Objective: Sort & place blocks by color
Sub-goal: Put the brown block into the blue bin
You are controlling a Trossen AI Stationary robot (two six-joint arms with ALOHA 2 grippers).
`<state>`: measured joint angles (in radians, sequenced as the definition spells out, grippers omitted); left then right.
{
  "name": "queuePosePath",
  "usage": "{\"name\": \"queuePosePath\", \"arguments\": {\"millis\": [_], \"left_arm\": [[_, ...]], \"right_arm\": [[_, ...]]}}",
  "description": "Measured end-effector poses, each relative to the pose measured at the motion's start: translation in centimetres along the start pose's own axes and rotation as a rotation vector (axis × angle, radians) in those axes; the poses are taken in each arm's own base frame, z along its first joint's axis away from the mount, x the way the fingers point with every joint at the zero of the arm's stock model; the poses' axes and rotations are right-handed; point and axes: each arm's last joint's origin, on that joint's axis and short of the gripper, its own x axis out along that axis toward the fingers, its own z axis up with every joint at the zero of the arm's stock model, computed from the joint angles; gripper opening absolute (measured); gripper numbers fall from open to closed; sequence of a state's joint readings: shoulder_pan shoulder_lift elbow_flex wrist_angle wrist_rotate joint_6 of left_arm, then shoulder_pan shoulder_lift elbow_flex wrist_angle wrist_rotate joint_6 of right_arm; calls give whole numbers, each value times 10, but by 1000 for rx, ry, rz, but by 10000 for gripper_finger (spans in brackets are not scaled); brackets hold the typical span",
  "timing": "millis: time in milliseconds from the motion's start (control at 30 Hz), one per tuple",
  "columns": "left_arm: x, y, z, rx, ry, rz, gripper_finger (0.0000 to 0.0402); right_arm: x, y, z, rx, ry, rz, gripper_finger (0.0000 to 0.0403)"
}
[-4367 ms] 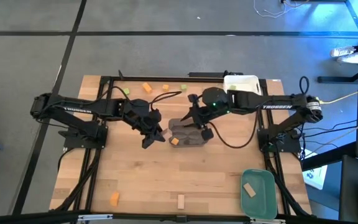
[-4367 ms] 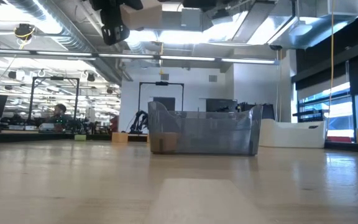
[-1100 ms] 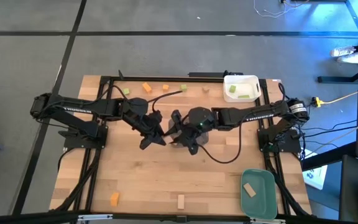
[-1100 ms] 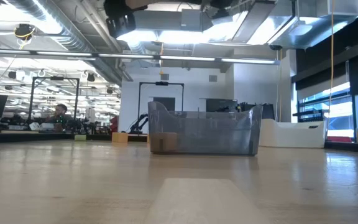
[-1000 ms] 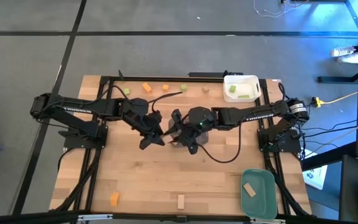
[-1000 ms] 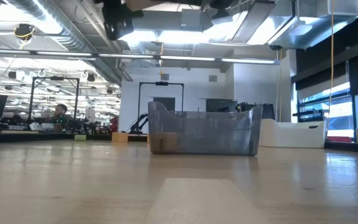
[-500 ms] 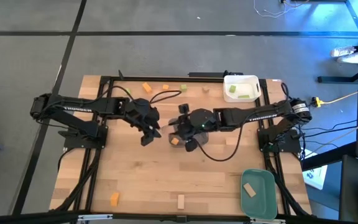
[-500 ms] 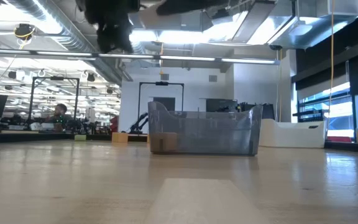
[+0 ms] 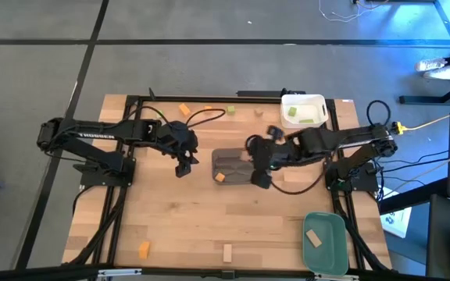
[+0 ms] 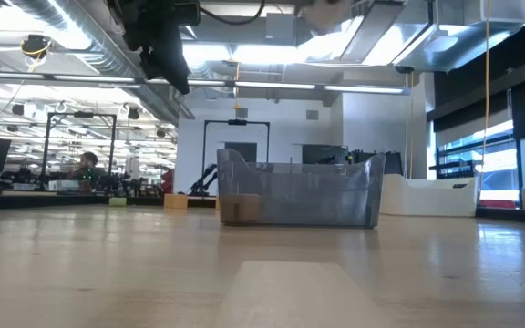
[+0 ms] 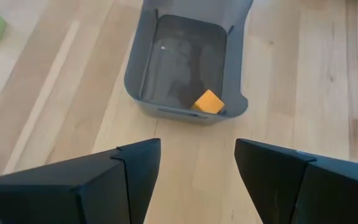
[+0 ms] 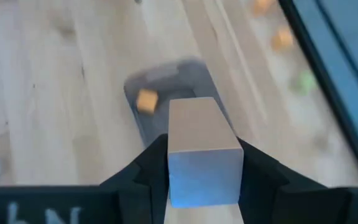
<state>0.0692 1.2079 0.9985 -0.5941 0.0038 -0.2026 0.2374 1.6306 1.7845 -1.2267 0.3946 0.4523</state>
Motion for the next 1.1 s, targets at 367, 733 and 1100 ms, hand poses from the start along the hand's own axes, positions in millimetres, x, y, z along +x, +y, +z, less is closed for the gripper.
{"name": "queuePosePath", "arguments": {"millis": [367,733,1100], "left_arm": [[0,2,1,55,-6,26,201],[0,2,1,50,-5,26,201],[0,2,1,15,-5,21,201]], "right_arm": [[-19,17,-42,382,457,62,135],[-20,66,-103,410,901,135,135],[-10,102,-176,360,1268,124,135]]}}
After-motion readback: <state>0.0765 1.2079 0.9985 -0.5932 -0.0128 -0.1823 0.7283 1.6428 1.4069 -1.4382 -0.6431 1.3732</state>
